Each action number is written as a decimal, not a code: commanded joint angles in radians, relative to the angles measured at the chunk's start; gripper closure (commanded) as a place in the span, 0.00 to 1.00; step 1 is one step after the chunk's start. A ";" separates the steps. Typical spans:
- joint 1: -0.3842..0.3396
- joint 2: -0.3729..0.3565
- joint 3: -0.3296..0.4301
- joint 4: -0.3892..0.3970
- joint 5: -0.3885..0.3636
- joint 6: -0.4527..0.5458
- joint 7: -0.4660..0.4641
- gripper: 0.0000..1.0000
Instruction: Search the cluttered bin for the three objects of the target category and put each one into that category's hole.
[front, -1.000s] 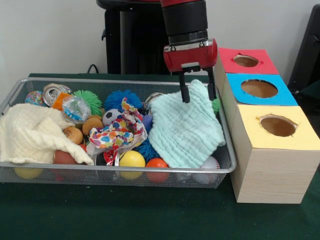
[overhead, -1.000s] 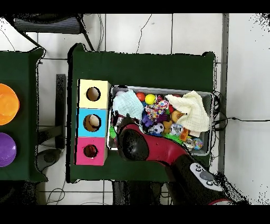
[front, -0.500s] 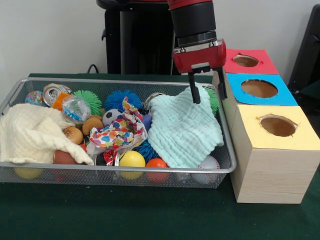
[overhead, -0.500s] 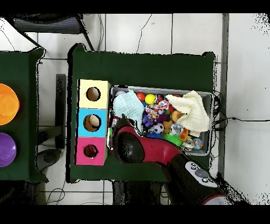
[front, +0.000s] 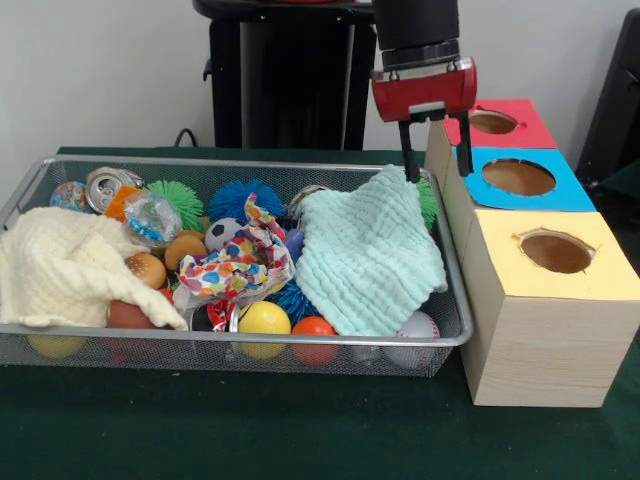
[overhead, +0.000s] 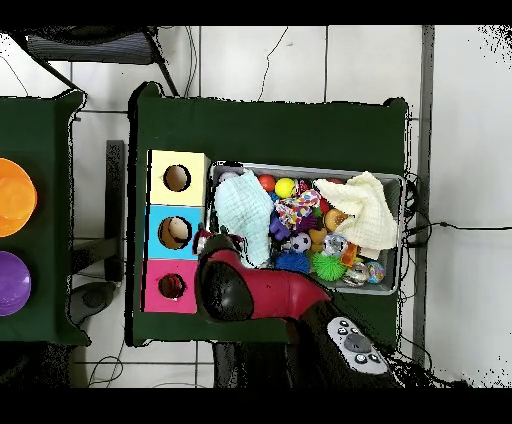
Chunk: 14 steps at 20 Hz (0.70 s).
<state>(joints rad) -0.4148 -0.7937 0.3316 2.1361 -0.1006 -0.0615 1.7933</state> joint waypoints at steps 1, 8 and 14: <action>-0.004 -0.130 -0.077 -0.073 0.036 0.210 0.086 0.00; 0.011 -0.106 -0.114 -0.177 -0.009 0.239 0.059 0.00; -0.008 0.005 -0.117 -0.343 -0.048 0.358 -0.033 0.00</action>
<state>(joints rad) -0.3972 -0.8742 0.2361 2.0070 -0.1018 0.1231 1.7933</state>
